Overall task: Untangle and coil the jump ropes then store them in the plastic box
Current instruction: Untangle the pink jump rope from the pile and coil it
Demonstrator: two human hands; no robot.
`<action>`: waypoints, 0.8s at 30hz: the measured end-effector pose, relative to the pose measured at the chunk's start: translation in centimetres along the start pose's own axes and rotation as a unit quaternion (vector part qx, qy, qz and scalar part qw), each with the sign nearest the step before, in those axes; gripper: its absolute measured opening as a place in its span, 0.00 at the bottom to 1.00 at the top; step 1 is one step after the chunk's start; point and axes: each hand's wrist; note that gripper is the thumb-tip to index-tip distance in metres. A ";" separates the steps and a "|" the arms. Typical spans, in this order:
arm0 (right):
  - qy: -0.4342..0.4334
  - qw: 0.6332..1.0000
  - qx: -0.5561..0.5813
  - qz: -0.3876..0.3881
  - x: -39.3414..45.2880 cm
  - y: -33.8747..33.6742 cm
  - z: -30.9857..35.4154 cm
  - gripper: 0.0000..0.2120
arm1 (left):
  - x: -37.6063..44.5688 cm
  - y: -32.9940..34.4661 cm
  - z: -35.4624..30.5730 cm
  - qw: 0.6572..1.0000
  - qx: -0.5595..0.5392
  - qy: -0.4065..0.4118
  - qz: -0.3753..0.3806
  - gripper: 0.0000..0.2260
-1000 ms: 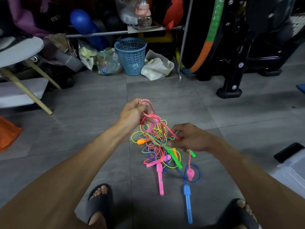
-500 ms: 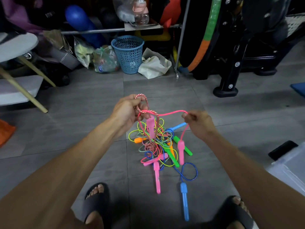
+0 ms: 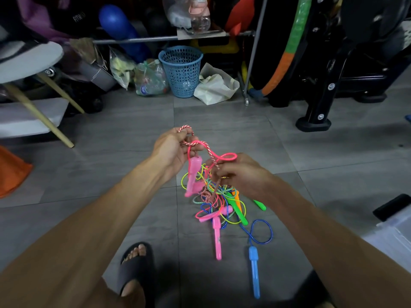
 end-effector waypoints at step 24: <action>-0.006 0.988 0.045 -0.145 -1.3 0.3 -0.4 0.14 | -3.5 2.8 5.8 0.938 0.334 -0.040 0.086 0.07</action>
Point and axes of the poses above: each hand's wrist, its own x-axis towards the middle knuckle, its own y-axis out of the palm, z = x × y, and after that the axes turned 9 degrees about -y, right-handed
